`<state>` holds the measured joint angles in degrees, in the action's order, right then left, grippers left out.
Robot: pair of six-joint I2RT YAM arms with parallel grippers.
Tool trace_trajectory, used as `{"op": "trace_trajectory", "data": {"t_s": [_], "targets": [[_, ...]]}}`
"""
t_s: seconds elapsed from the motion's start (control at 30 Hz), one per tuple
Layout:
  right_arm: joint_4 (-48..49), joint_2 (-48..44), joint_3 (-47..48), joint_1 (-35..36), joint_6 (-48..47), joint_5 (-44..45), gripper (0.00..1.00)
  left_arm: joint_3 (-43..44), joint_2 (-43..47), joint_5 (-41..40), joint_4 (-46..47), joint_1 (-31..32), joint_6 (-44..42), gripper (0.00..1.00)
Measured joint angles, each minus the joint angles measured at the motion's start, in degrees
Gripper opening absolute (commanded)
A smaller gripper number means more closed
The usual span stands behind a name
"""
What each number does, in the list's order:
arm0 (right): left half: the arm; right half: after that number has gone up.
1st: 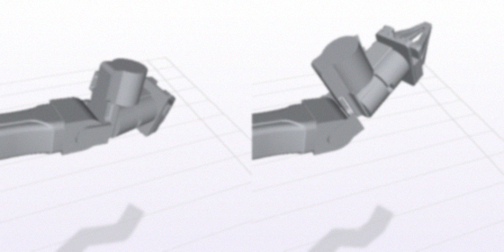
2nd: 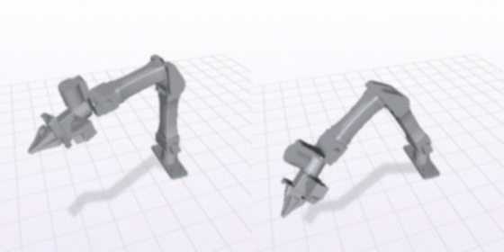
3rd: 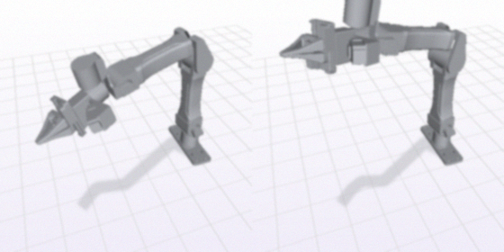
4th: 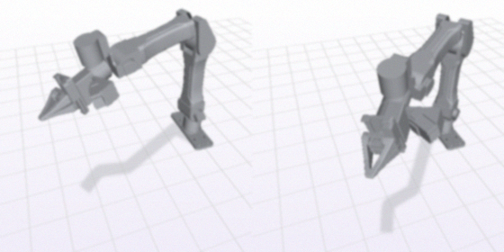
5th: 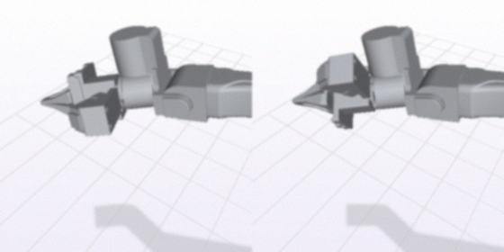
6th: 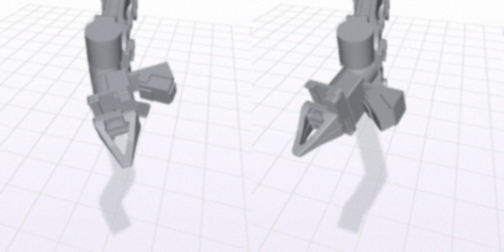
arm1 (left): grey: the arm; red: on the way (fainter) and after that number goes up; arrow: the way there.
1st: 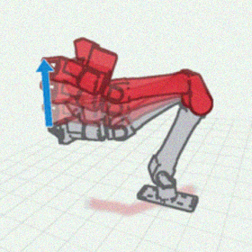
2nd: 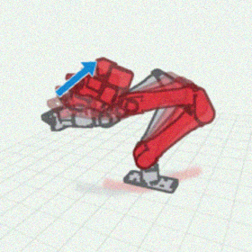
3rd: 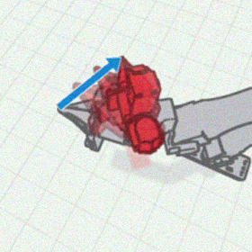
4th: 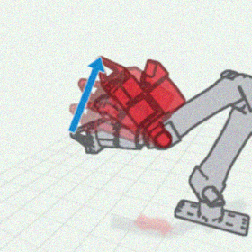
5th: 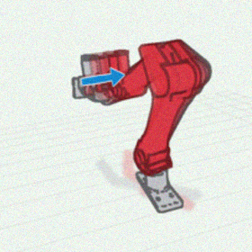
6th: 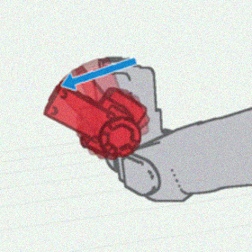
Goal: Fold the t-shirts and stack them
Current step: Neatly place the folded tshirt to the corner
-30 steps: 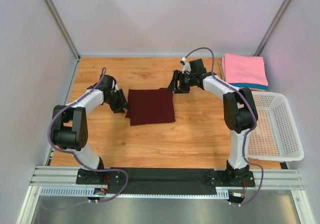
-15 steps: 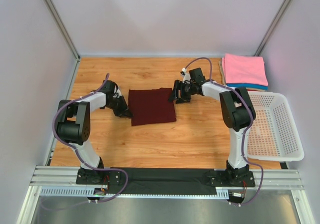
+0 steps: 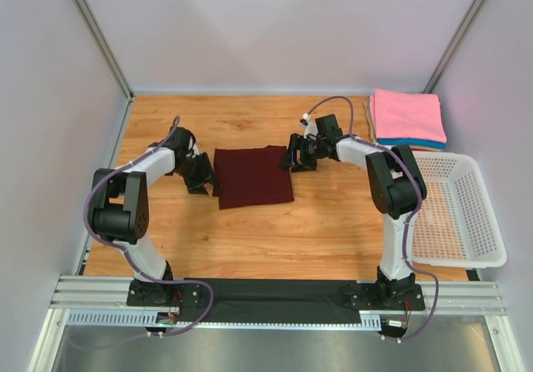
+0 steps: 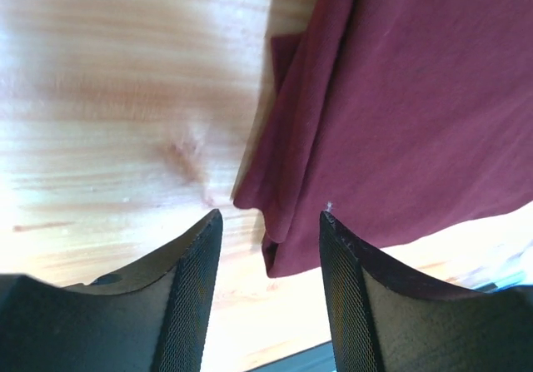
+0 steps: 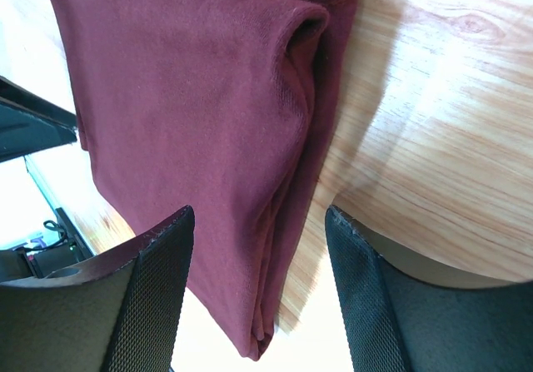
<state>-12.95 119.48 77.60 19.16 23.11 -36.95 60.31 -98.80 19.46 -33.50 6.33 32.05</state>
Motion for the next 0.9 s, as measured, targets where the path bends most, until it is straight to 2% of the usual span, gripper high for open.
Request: {"op": "trace_trajectory", "data": {"t_s": [0.17, 0.3, 0.33, 0.37, 0.5, 0.63, 0.67, 0.8, 0.83, 0.9], "targets": [[0.0, 0.0, 0.0, 0.2, 0.0, 0.0, 0.66, 0.9, -3.3, 1.6, 2.2, 0.0, -0.7, 0.56], [0.2, 0.0, -0.1, 0.2, 0.0, -0.1, 0.66, 0.3, -5.0, 7.2, 5.2, -0.2, -0.1, 0.46], [0.4, 0.0, -0.3, 0.2, 0.0, -0.2, 0.66, 0.0, -5.3, 8.5, 6.1, -0.2, 0.2, 0.39], [0.7, -0.1, -0.5, 0.2, 0.0, -0.2, 0.66, -0.3, -5.6, 9.4, 6.8, -0.2, 0.4, 0.37], [2.2, -0.5, -1.6, 0.2, 0.5, -0.7, 0.66, -1.4, -6.5, 12.9, 9.4, -0.3, 1.8, 0.34], [3.4, -0.5, -2.3, 0.2, 0.9, -1.2, 0.66, -2.3, -6.8, 14.9, 10.9, -0.8, 3.4, 0.4], [3.7, -0.6, -2.5, 0.2, 1.0, -1.3, 0.66, -2.5, -6.8, 15.3, 11.1, -0.9, 3.8, 0.46], [4.0, -0.6, -2.7, 0.2, 1.0, -1.3, 0.66, -2.9, -6.8, 16.9, 11.5, -1.2, 5.0, 0.53], [4.0, -0.6, -2.7, 0.2, 1.0, -1.3, 0.66, -2.9, -6.8, 16.9, 11.5, -1.3, 5.0, 0.58], [4.0, -0.7, -2.7, 0.2, 1.0, -1.3, 0.65, -2.9, -6.6, 17.3, 10.9, -1.3, 5.0, 0.59]]}}
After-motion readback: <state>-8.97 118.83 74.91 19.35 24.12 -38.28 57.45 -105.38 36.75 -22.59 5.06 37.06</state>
